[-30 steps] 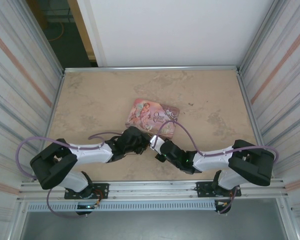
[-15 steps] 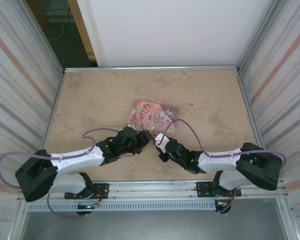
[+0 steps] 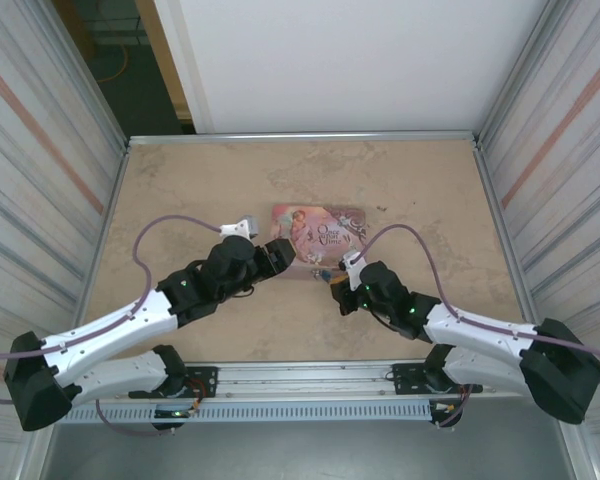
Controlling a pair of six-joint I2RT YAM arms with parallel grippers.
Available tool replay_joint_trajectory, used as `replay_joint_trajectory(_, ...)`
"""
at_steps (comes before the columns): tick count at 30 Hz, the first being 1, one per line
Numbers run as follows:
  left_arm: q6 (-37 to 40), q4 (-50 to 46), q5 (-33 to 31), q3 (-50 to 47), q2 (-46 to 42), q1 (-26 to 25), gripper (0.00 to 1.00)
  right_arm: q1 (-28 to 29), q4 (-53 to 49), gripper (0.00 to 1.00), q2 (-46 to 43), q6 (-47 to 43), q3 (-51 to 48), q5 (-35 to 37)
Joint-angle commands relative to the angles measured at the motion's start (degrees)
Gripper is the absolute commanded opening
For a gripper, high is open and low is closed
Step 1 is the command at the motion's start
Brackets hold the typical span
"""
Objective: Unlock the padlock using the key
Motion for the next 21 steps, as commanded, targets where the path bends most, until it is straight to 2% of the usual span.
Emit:
replay_joint_trajectory(1,6.95,-3.44,-3.52,2.3,-0.21,0.42,0.6,-2.25,-7.37,0.0,-3.4,8.69,0.44,-6.74)
replay_joint_trajectory(8,7.61,-3.02,-4.55,2.51,0.41,0.5,0.62,-5.01,-11.5,0.0,-3.48,18.0,-0.57,-8.98)
replay_joint_trajectory(15,7.56,-3.97,-6.06,2.46,-0.08,0.66,0.64,-8.26,-6.27,0.0,-2.16,24.08,-3.91,-10.46)
replay_joint_trajectory(21,6.82,-3.58,-4.62,1.85,0.44,2.17,0.66,-10.0,-2.17,0.0,3.55,25.59,-4.54,-12.5)
